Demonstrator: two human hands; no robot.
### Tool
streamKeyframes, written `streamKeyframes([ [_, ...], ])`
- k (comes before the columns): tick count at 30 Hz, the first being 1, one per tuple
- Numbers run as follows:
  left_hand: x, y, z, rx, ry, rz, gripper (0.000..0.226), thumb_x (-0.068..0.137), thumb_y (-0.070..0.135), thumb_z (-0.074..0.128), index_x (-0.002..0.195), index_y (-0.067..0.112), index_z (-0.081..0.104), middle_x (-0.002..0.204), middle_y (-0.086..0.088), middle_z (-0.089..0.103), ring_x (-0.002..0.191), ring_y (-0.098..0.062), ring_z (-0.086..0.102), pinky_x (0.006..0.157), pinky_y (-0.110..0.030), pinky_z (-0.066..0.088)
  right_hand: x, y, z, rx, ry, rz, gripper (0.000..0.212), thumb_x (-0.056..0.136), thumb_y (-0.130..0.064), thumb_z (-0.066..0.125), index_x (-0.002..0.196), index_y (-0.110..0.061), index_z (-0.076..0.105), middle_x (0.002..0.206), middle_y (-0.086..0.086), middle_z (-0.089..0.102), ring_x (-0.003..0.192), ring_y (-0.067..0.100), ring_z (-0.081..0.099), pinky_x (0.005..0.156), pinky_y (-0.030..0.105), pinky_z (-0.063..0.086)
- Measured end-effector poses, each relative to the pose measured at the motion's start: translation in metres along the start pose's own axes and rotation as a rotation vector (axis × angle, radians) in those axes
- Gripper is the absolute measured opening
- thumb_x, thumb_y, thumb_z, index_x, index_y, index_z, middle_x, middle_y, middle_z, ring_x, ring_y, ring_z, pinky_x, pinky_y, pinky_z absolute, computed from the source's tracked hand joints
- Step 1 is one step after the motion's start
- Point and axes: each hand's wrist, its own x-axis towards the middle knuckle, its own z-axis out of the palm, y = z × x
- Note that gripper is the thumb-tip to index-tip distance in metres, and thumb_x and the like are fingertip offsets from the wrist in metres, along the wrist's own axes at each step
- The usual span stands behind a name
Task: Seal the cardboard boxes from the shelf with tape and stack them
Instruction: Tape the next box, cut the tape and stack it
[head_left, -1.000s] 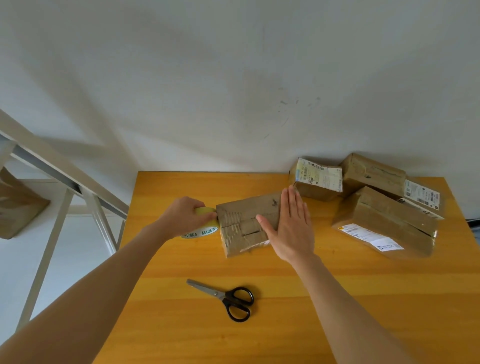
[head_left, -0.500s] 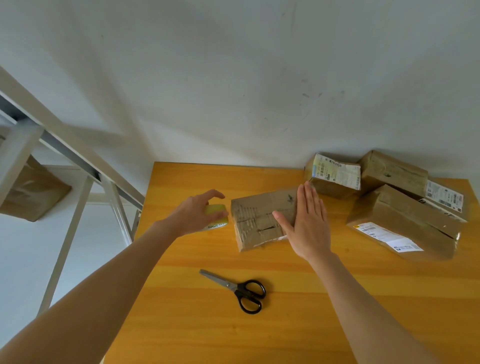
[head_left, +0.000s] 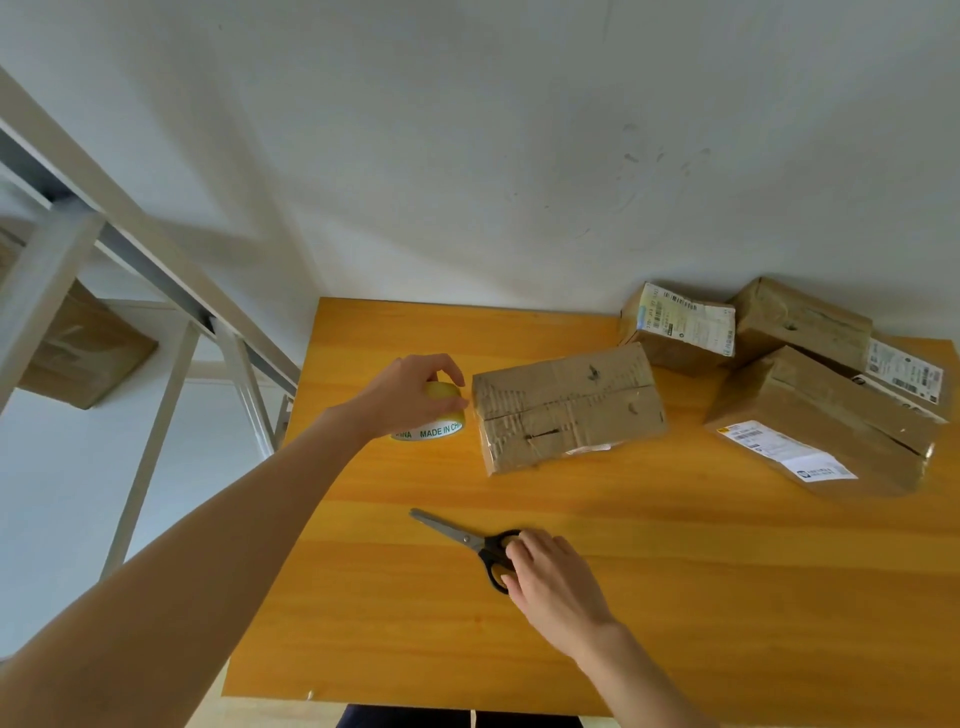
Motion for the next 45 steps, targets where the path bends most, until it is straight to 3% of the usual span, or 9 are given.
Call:
streamKeyframes([
  [2, -0.001, -0.001, -0.002, -0.009, 0.011, 0.005, 0.015, 0.081, 0.037, 0.071, 0.093, 0.033, 0.061, 0.074, 0.004, 0.056, 0.066, -0.015, 0.056, 0.055, -0.029, 0.045, 0.000, -0.007, 0.005, 0.034, -0.090, 0.122, 0.041, 0.068, -0.037, 0.086, 0.096, -0.012, 0.070, 0.091, 0.000, 0.066, 0.084, 0.014, 0.067, 0.074, 0.025, 0.056],
  [5, -0.003, -0.001, -0.003, -0.020, 0.013, 0.005, 0.015, 0.081, 0.035, 0.072, 0.092, 0.031, 0.063, 0.073, 0.006, 0.054, 0.065, -0.012, 0.055, 0.053, -0.024, 0.043, 0.008, -0.014, 0.010, 0.022, -0.216, 0.200, 0.039, 0.100, -0.023, 0.052, 0.133, -0.005, 0.044, 0.129, 0.010, 0.049, 0.120, 0.024, 0.050, 0.102, 0.032, 0.043],
  [10, -0.001, 0.005, -0.006, -0.029, -0.011, -0.006, 0.015, 0.080, 0.032, 0.074, 0.091, 0.029, 0.064, 0.073, 0.005, 0.056, 0.065, -0.011, 0.056, 0.053, -0.020, 0.042, 0.018, -0.020, 0.007, -0.003, -0.276, 0.328, 0.042, 0.096, -0.007, 0.052, 0.135, -0.005, 0.036, 0.135, 0.015, 0.040, 0.123, 0.028, 0.044, 0.102, 0.034, 0.041],
  [15, -0.001, 0.009, -0.008, -0.040, -0.040, -0.002, 0.015, 0.080, 0.030, 0.074, 0.091, 0.027, 0.064, 0.074, 0.006, 0.053, 0.062, -0.008, 0.052, 0.048, -0.010, 0.036, 0.023, -0.021, -0.002, 0.047, -0.357, 0.389, 0.029, 0.100, -0.009, 0.045, 0.129, -0.005, 0.042, 0.124, 0.013, 0.053, 0.107, 0.025, 0.057, 0.086, 0.032, 0.047],
  [18, -0.001, 0.012, -0.009, -0.024, -0.062, 0.002, 0.017, 0.080, 0.030, 0.074, 0.094, 0.024, 0.065, 0.078, 0.001, 0.054, 0.068, -0.015, 0.053, 0.054, -0.020, 0.040, 0.016, -0.020, -0.009, 0.421, -0.358, 0.466, 0.018, 0.097, -0.024, 0.056, 0.105, -0.013, 0.044, 0.086, 0.000, 0.057, 0.063, 0.012, 0.051, 0.059, 0.029, 0.047],
  [20, -0.001, 0.013, -0.010, -0.033, -0.077, -0.001, 0.019, 0.080, 0.029, 0.074, 0.095, 0.022, 0.066, 0.084, -0.006, 0.059, 0.074, -0.022, 0.057, 0.061, -0.029, 0.045, 0.010, -0.019, -0.016, 0.693, -0.330, 0.506, 0.036, 0.089, -0.039, 0.068, 0.087, -0.017, 0.040, 0.070, -0.007, 0.048, 0.052, 0.007, 0.041, 0.046, 0.021, 0.036],
  [30, -0.001, 0.017, -0.011, -0.041, -0.080, -0.017, 0.005, 0.089, 0.021, 0.061, 0.090, 0.019, 0.065, 0.076, -0.008, 0.063, 0.067, -0.021, 0.054, 0.060, -0.031, 0.042, 0.018, -0.039, -0.051, 1.296, -0.125, 0.573, 0.055, 0.082, -0.063, 0.063, 0.082, -0.010, 0.051, 0.070, 0.005, 0.057, 0.065, 0.014, 0.052, 0.073, 0.028, 0.044],
  [36, 0.000, 0.019, -0.012, -0.015, -0.087, -0.034, 0.008, 0.087, 0.022, 0.062, 0.092, 0.018, 0.067, 0.087, -0.016, 0.066, 0.070, -0.022, 0.056, 0.062, -0.033, 0.044, 0.025, -0.040, -0.067, 1.366, -0.072, 0.602, 0.058, 0.084, -0.061, 0.058, 0.073, -0.004, 0.054, 0.064, 0.013, 0.059, 0.049, 0.005, 0.051, 0.069, 0.025, 0.040],
  [45, 0.003, 0.021, -0.012, 0.025, -0.095, -0.042, 0.005, 0.084, 0.022, 0.064, 0.088, 0.021, 0.066, 0.090, -0.012, 0.067, 0.080, -0.028, 0.063, 0.070, -0.041, 0.052, 0.058, -0.035, -0.083, 1.308, 0.056, 0.637, 0.057, 0.080, -0.059, 0.068, 0.069, -0.004, 0.055, 0.058, 0.012, 0.060, 0.041, 0.009, 0.053, 0.041, 0.013, 0.036],
])
